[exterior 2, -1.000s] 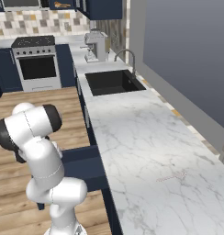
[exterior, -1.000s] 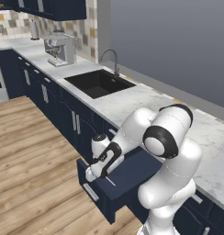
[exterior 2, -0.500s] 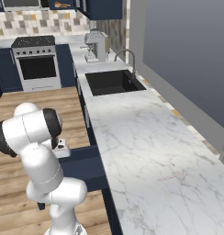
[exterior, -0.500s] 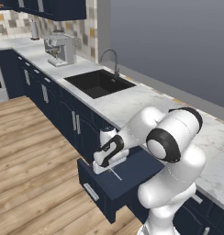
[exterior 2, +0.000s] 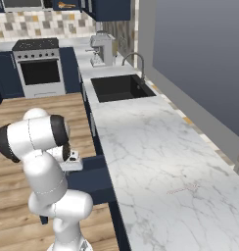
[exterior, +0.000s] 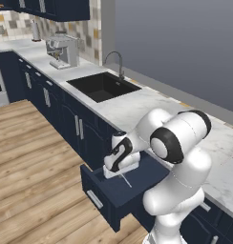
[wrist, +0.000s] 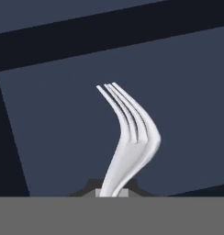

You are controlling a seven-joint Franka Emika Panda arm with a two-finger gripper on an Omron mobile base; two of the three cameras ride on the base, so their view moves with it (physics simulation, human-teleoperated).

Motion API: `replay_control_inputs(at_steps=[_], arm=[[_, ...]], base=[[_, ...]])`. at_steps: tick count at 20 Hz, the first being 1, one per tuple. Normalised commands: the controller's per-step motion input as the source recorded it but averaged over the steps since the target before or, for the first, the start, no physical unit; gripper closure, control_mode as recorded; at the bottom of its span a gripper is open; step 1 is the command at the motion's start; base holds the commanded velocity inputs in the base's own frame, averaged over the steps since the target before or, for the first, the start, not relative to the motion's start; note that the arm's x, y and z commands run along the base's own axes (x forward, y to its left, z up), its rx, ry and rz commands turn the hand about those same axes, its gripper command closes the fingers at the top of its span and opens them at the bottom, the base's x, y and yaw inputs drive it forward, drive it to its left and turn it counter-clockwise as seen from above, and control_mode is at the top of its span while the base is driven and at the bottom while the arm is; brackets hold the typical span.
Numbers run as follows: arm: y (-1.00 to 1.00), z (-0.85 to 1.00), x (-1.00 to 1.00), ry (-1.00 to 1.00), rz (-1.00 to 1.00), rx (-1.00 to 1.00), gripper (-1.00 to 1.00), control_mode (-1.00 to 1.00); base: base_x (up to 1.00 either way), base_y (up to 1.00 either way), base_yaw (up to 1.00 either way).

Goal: Organize the utensils by type. Pick up the wooden spoons from the counter and place them in the open cabinet. Then pick up the metallic utensils from the counter and place them in the open drawer.

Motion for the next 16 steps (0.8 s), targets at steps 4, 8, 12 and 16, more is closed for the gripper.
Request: replay_control_inputs(at_steps=[4,8,12,16], arm=[[-0.03,-0.19,0.19,-0.02,-0.17,-0.04,1.00,-1.00],[-0.02,-0.12,0.21,0.00,-0.17,0.00,1.00,-1.00],[0.00,-0.23,0.08,0.00,-0.18,0.00,1.00,-1.00],[0.00,-0.28,0.05,0.00,-0.19,-0.01,1.00,-1.00]], base=[[0.00,0.00,0.00],[0.00,0.00,0.00],[0.00,0.00,0.00],[0.00,0.00,0.00]])
